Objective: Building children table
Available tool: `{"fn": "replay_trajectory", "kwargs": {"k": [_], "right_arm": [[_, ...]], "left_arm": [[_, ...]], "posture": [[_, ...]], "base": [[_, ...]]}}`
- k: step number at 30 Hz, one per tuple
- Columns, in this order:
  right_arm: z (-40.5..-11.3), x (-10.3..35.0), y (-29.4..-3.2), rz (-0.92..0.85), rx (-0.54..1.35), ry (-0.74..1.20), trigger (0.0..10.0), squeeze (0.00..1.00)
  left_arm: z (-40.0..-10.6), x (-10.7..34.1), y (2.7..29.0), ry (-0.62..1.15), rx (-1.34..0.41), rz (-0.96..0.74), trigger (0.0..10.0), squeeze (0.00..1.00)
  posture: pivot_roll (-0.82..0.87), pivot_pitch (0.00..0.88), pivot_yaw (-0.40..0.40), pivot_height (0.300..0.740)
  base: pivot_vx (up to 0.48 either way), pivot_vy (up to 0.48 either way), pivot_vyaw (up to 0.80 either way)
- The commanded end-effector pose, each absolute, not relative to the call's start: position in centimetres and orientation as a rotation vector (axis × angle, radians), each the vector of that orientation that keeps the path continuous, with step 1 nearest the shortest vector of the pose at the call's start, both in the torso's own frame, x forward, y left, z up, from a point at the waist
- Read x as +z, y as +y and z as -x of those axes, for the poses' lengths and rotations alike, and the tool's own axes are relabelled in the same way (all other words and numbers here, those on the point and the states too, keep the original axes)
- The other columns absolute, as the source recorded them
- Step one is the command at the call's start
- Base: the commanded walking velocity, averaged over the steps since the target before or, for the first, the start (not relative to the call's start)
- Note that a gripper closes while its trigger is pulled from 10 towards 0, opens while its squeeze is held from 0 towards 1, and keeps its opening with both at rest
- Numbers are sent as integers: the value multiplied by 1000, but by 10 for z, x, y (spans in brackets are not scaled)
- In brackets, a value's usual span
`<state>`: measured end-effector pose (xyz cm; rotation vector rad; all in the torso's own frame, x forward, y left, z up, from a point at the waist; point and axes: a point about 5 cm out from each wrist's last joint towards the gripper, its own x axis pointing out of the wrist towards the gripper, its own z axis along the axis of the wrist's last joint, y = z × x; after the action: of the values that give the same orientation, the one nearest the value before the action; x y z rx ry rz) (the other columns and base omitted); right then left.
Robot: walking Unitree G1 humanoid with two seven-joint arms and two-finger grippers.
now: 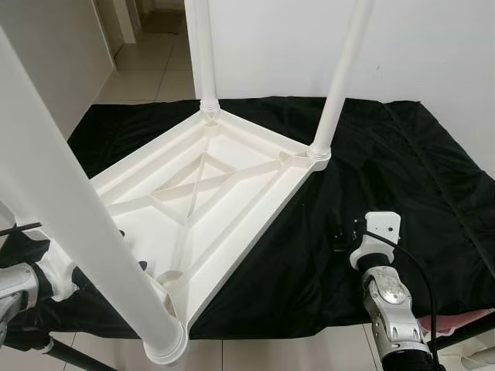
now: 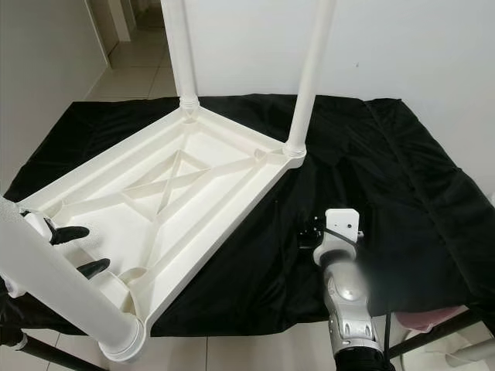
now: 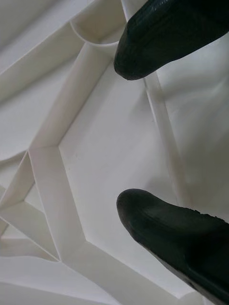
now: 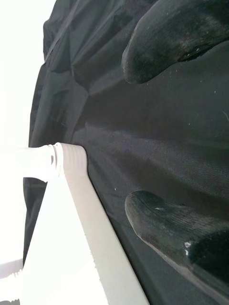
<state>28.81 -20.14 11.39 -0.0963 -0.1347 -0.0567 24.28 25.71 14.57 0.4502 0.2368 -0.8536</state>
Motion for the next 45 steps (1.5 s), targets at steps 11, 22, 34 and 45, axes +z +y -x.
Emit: {"fn": "replay_trajectory", "kwargs": {"k": [11, 22, 34, 45], "right_arm": [[-288, 113, -204, 93, -54, -121, 10000, 0], [-286, 112, -211, 100, -74, -115, 10000, 0], [-292, 117, -203, 99, -51, -132, 10000, 0], [-299, 126, -207, 115, -50, -155, 10000, 0]], "left_arm": [[-239, 128, 252, 350, -1106, -543, 10000, 0], [-242, 132, 262, 348, -1082, -522, 10000, 0], [-245, 122, 244, 337, -1135, -555, 10000, 0], [-263, 116, 236, 397, -1147, -638, 10000, 0]], "posture": [[11, 49, 35, 740], [0, 51, 47, 740], [-5, 51, 40, 740], [-20, 51, 50, 740]], "base": [[0, 0, 0], [0, 0, 0], [0, 0, 0], [0, 0, 0]]}}
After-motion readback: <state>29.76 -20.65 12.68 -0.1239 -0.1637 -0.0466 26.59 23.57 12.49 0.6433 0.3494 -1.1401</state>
